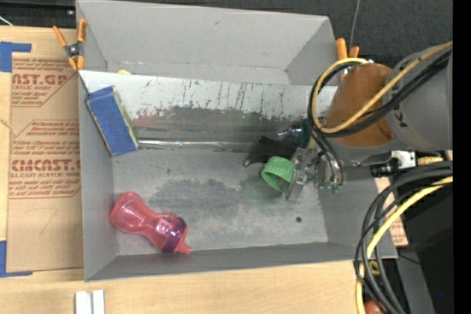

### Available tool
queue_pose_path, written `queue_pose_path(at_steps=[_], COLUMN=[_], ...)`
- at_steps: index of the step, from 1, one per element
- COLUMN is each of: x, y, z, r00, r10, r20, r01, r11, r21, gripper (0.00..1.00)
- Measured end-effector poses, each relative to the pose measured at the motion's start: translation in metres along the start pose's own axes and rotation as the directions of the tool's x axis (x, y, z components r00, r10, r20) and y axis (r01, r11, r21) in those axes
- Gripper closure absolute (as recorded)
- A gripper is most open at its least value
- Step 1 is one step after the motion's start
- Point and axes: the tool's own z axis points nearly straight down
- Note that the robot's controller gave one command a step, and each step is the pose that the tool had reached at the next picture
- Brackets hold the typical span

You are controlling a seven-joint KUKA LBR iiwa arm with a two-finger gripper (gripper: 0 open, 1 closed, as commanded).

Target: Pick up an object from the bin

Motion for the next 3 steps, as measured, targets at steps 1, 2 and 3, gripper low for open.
queue_pose_path(at_steps=[1, 2, 3], x=[0.005, 0.000, 0.006], y=[0.010, 0.014, 0.026], z=[0.004, 0.002, -0.013], r00=[1.000, 1.000, 1.000], r10=[0.007, 0.004, 0.011], r20=[0.003, -0.005, -0.008], r01=[-0.007, -0.004, -0.011], r11=[1.000, 1.000, 1.000], r21=[-0.002, 0.000, -0.001], gripper=[1.00, 1.00, 1.00])
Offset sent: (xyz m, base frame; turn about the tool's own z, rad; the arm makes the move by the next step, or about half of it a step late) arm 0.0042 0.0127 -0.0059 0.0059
